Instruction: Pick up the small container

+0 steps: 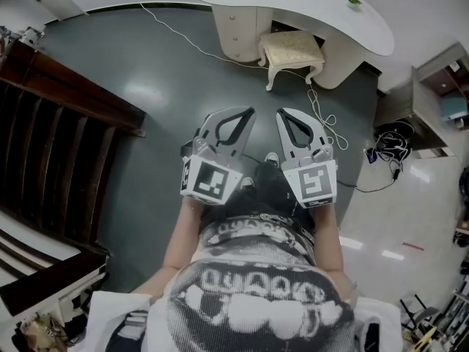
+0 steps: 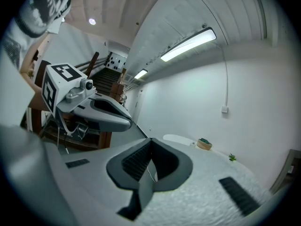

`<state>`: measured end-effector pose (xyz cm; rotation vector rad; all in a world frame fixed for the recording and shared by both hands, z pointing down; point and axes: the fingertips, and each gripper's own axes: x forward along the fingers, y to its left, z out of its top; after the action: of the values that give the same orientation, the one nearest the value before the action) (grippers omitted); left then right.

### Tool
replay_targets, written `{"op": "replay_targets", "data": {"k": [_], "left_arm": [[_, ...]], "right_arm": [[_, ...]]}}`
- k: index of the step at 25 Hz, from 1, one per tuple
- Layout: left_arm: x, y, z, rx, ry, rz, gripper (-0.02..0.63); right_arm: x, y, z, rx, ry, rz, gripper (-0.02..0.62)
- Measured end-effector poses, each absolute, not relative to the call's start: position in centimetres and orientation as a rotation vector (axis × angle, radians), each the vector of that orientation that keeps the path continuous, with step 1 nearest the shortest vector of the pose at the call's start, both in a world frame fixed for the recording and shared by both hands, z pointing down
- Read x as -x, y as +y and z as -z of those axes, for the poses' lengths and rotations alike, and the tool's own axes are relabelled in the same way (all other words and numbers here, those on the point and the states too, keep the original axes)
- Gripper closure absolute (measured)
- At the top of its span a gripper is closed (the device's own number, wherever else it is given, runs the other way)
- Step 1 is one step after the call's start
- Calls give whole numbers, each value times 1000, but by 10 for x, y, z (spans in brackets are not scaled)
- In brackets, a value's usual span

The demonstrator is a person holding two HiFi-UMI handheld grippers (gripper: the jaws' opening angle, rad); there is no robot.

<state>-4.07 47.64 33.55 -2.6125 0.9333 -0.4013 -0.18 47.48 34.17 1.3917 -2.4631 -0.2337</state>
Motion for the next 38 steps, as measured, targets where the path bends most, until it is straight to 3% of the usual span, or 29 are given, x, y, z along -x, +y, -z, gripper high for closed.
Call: {"op": "replay_targets", "data": {"k": [17, 28, 38], "left_arm": [[34, 317, -365, 2622, 1015, 486, 601], [-17, 166, -350, 2605, 1014, 494, 601], [-46, 115, -355, 2598, 1016, 518, 601]], "right_arm": [[-5, 307, -376, -1299, -2514, 188, 591], [-45, 159, -369, -1234, -2517, 191, 591], [-66, 100, -378, -1194, -2546, 188, 589]]}}
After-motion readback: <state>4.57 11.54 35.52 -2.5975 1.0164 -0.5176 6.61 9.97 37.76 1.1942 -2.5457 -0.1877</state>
